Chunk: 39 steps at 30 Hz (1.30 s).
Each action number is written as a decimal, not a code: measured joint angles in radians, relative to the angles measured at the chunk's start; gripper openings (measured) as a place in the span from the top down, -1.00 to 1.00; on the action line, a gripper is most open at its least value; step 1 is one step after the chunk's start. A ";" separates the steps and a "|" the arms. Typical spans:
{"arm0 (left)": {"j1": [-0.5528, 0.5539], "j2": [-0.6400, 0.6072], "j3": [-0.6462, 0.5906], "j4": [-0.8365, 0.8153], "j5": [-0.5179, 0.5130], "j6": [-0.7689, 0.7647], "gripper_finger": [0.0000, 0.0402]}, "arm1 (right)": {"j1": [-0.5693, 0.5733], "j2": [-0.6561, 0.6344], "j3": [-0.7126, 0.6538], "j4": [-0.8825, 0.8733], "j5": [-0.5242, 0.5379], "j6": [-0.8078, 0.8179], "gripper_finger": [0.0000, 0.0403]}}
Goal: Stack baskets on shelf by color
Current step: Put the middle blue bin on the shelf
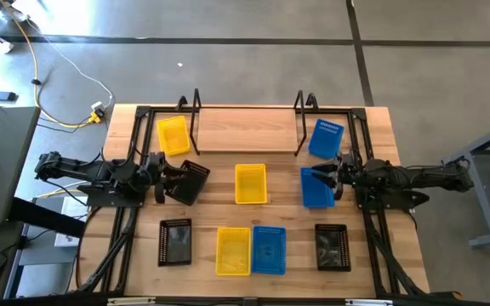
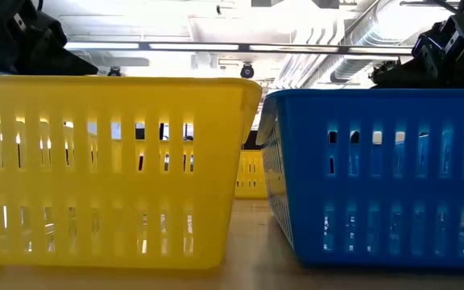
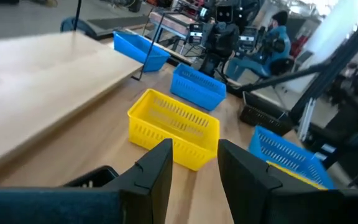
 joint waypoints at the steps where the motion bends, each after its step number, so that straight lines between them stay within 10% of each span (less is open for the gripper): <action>1: 0.000 0.000 0.000 0.000 -0.001 -0.021 0.42 | 0.000 0.000 0.000 0.000 0.000 0.027 0.48; 22: 0.000 0.000 0.000 0.023 -0.002 -0.573 0.42 | 0.000 0.000 0.045 0.015 -0.039 0.249 0.48; 39: 0.000 0.000 0.000 0.023 -0.002 -0.528 0.42 | 0.000 0.264 0.537 -0.799 -0.141 0.066 0.48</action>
